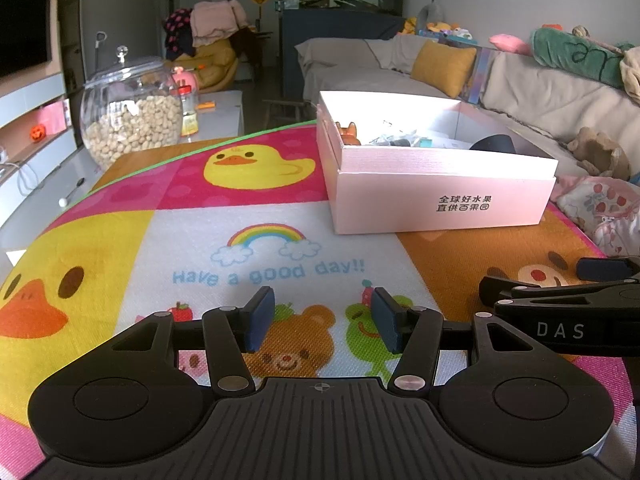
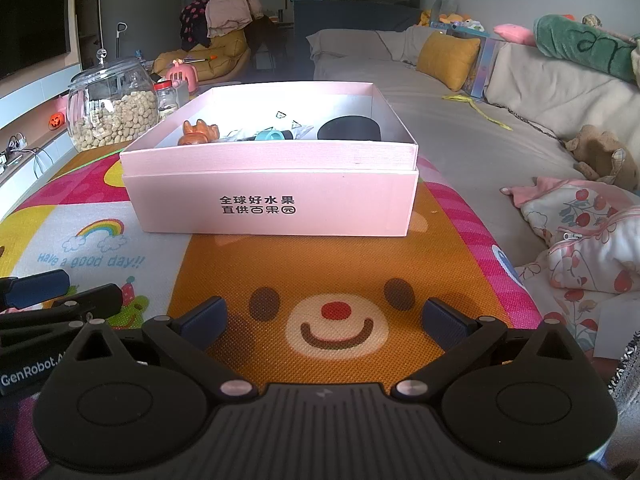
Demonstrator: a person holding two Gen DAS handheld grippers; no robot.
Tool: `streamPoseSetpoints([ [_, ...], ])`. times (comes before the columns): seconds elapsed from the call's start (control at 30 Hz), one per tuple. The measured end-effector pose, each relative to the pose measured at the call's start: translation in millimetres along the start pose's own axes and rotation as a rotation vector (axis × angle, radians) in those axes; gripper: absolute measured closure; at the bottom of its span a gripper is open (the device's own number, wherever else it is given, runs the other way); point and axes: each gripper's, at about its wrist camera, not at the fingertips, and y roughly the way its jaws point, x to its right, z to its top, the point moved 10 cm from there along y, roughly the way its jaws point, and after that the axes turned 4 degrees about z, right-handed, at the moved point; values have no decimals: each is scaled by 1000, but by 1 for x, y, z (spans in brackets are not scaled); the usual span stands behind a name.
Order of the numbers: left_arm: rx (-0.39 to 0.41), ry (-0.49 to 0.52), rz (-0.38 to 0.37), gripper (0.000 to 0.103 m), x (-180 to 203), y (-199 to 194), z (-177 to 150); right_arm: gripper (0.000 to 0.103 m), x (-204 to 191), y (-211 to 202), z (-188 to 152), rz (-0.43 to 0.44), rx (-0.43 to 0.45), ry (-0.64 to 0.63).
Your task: Organize rigid objects
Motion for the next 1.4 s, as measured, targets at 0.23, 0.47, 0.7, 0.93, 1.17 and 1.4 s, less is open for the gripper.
streamPoseSetpoints([
  [0.23, -1, -11, -10, 44, 0, 0, 0, 0, 0, 0, 0, 0, 0, 0],
  [0.47, -2, -7, -7, 44, 1, 0, -1, 0, 0, 0, 0, 0, 0, 0],
  [0.7, -1, -2, -3, 44, 1, 0, -1, 0, 0, 0, 0, 0, 0, 0],
  [0.93, -2, 0, -2, 44, 1, 0, -1, 0, 0, 0, 0, 0, 0, 0],
  [1.17, -2, 6, 3, 43, 1, 0, -1, 0, 0, 0, 0, 0, 1, 0],
  [1.4, -2, 7, 4, 43, 1, 0, -1, 0, 0, 0, 0, 0, 0, 0],
])
